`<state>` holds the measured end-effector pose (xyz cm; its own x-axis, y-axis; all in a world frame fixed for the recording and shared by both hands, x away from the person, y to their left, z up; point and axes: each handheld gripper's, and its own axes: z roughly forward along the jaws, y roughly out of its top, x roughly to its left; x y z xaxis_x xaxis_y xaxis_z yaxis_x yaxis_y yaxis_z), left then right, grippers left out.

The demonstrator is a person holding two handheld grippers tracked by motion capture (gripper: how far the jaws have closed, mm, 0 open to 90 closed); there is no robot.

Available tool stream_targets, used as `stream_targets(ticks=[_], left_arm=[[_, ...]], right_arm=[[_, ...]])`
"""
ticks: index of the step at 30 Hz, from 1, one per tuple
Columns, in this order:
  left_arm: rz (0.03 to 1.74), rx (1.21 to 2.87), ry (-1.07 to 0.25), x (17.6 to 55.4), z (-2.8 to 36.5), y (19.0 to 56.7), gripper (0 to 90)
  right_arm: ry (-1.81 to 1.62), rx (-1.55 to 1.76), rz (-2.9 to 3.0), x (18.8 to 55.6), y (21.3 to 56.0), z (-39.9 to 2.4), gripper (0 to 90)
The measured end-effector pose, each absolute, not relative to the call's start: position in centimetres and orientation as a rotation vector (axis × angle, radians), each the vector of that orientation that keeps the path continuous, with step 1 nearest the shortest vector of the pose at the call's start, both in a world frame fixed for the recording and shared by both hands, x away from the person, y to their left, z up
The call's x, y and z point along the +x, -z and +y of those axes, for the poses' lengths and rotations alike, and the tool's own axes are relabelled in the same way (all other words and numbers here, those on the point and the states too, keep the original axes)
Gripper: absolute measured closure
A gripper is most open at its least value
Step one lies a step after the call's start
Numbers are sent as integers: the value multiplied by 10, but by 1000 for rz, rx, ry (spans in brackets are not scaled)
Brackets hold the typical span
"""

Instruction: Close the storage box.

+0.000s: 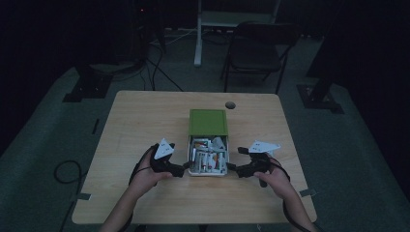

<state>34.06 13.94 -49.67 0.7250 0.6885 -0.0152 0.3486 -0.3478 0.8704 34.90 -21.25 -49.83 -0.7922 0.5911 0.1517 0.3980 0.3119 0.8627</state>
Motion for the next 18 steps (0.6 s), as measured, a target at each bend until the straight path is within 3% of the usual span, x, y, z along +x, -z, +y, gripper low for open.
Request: stream_targets(ticks=[18], left_arm=[[818,1947,-442,353,138,497,35]], right_arm=[[-1465,942,2359,360,497,-212,118]])
